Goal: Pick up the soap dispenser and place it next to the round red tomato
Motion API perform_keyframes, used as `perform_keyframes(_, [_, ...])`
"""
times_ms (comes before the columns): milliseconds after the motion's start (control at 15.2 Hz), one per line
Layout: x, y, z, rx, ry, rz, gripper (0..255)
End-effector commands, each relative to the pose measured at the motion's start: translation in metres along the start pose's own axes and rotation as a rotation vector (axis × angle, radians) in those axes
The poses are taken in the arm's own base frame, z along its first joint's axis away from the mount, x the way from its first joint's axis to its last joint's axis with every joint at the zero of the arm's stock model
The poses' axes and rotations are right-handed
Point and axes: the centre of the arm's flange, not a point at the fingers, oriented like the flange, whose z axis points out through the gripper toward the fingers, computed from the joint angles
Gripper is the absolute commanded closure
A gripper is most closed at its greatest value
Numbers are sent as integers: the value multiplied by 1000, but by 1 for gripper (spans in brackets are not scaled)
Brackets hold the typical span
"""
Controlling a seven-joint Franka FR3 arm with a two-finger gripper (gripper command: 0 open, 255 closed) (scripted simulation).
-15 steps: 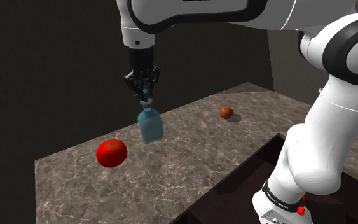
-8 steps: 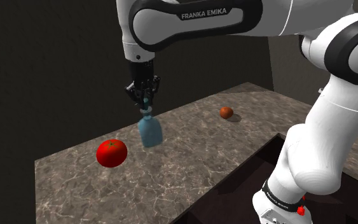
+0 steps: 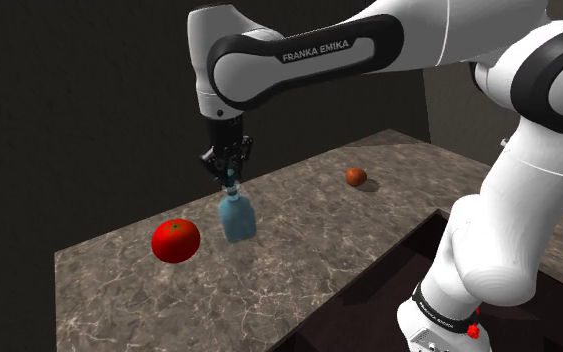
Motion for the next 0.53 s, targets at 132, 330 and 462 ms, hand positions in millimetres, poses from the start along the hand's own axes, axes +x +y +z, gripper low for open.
perform_keyframes(132, [0,-1,21,0,1,0,255])
perform_keyframes(330, [0,-2,37,0,1,0,255])
perform_keyframes(462, [0,-2,48,0,1,0,255])
